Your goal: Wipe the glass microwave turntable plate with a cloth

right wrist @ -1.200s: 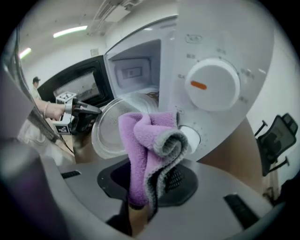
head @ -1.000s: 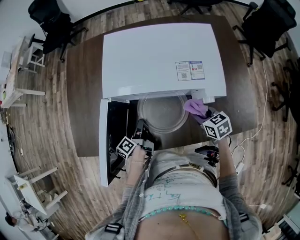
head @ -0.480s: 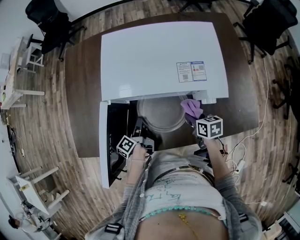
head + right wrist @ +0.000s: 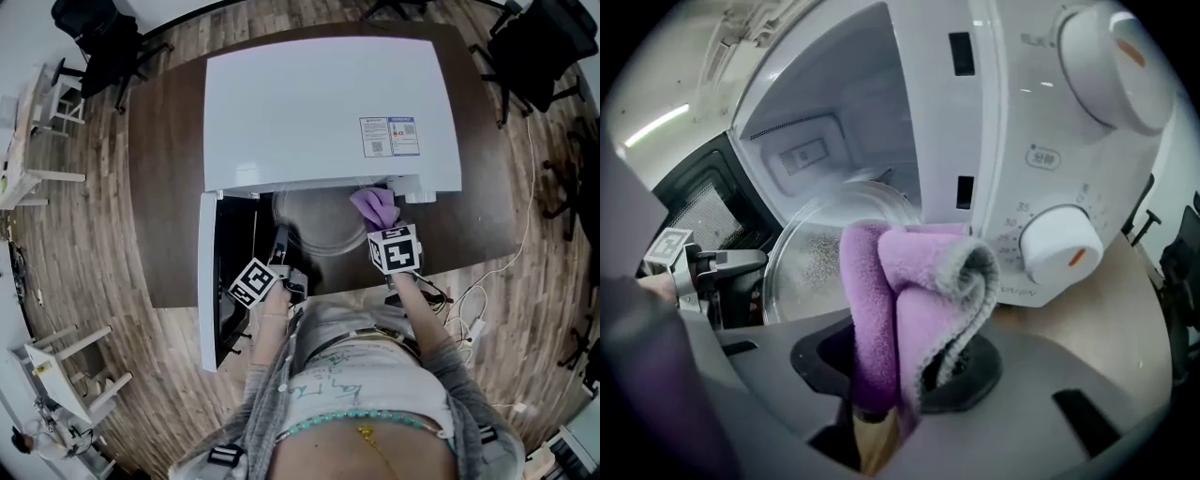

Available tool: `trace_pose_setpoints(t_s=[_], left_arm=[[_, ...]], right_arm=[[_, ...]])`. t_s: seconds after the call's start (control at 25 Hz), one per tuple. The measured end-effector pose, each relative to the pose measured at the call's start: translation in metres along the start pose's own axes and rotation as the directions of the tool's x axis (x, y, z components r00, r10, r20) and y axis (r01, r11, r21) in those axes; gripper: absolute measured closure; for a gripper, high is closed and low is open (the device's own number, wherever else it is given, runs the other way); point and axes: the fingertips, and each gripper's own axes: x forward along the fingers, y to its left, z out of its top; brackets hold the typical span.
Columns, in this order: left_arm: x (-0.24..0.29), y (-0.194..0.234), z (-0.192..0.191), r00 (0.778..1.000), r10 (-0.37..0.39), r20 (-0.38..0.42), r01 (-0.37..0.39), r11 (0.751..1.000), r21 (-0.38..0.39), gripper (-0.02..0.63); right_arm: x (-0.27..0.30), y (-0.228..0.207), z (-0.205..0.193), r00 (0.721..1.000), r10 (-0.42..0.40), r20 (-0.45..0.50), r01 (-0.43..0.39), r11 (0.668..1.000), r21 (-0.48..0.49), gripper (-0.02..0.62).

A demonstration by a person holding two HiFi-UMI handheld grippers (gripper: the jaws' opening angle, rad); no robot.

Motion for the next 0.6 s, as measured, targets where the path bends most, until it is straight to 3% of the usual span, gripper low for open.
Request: trace_pose_setpoints(t_s=[0.08,0.2,0.24,0.32,0.4,0.48,0.56,0.6], left_arm=[[0.001,-0.005,-0.007,0.992,0.043,-0.115,-0.017,0.977,0.213,0.485],[-0.005,-0.006,-0.023,0.956,0.138,-0.258,0.017,0.854,0.520,0.443],[-0.008,-0.003,-0.029,0.946,0.154,-0.286,0.040,0.820,0.571,0.439],[-0.009,-0.001,-0.033,0.937,0.160,-0.310,0.066,0.791,0.608,0.416],[-0.007,-0.001,-0.030,0.937,0.153,-0.314,0.064,0.810,0.583,0.413],[-0.003,0.000,-0.022,0.947,0.135,-0.291,0.027,0.870,0.493,0.415],[0.002,0.001,-0.013,0.964,0.117,-0.237,-0.022,0.929,0.370,0.510],[0.005,0.001,-0.011,0.970,0.107,-0.217,-0.033,0.947,0.320,0.522]], right_arm=[[0.001,0.000,0.003,1.000,0.002,0.008,-0.002,1.000,-0.006,0.446],[0.003,0.003,0.008,1.000,0.010,0.023,-0.010,1.000,-0.004,0.446],[0.003,0.004,0.010,1.000,0.012,0.028,-0.012,1.000,-0.006,0.446],[0.004,0.005,0.011,0.999,0.018,0.034,-0.017,1.000,-0.015,0.446],[0.005,0.005,0.012,0.999,0.034,0.037,-0.034,0.999,-0.014,0.446],[0.006,0.005,0.013,0.997,0.060,0.045,-0.060,0.998,-0.010,0.449],[0.008,0.000,0.016,0.995,0.082,0.065,-0.083,0.997,0.009,0.454],[0.008,-0.002,0.018,0.992,0.099,0.076,-0.101,0.994,0.030,0.456]])
